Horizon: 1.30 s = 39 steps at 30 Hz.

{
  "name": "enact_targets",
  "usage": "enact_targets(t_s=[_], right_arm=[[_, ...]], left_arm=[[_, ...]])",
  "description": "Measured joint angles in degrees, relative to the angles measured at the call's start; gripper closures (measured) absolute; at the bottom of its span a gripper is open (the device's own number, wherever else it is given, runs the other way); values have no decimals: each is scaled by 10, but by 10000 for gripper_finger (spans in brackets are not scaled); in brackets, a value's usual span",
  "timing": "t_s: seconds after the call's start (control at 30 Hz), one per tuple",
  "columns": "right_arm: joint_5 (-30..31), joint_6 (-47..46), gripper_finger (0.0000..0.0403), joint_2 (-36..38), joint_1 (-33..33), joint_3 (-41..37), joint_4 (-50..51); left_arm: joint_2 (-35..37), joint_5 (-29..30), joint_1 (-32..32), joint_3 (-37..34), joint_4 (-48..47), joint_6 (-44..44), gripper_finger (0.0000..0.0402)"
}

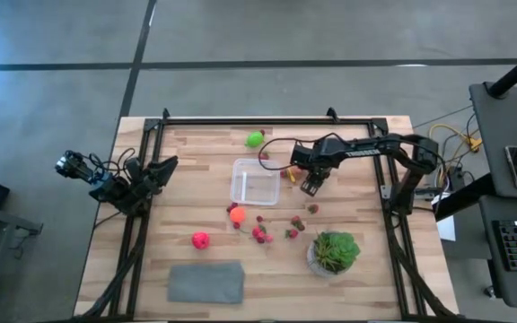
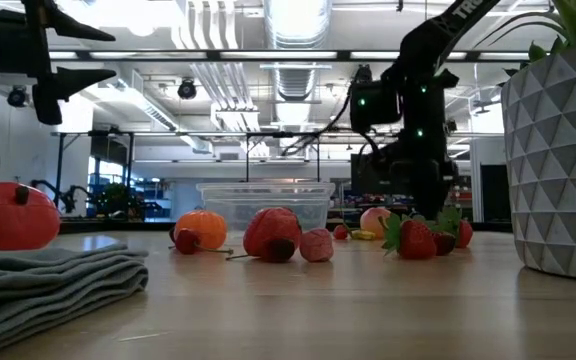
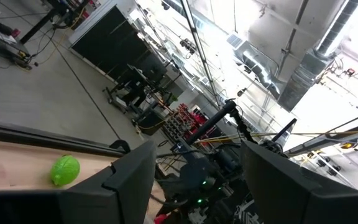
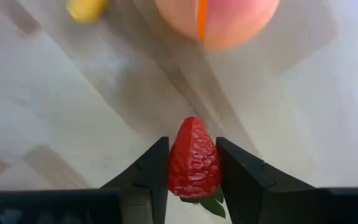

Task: Pick and placing Produce into tupperware
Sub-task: Put the red strawberry into the transparent bin, then put the red apple into the transparent bin

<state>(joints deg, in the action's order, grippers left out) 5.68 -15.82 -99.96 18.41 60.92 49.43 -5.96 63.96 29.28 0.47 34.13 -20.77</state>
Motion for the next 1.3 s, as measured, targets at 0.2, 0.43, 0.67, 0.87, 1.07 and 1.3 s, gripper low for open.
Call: enact_targets(t_s=[0.2, 0.43, 0.67, 0.87, 1.07, 1.3], right_arm=[[-9, -12, 269, 36, 0, 37, 33], [-161, -56, 272, 47, -9, 134, -10], [-188, -83, 273, -7, -34, 266, -45], [-224, -88, 260, -95, -47, 350, -36], [-220, -91, 206, -160, -57, 414, 12], [-198, -97, 135, -165, -59, 434, 19]], left_arm=[[0, 0, 0, 0, 0, 0, 181], [0, 0, 0, 0, 1, 1, 181], [0, 0, 0, 0, 0, 2, 181], [0, 0, 0, 0, -1, 2, 181], [0, -1, 0, 0, -1, 2, 181], [0, 0, 0, 0, -3, 45, 181]])
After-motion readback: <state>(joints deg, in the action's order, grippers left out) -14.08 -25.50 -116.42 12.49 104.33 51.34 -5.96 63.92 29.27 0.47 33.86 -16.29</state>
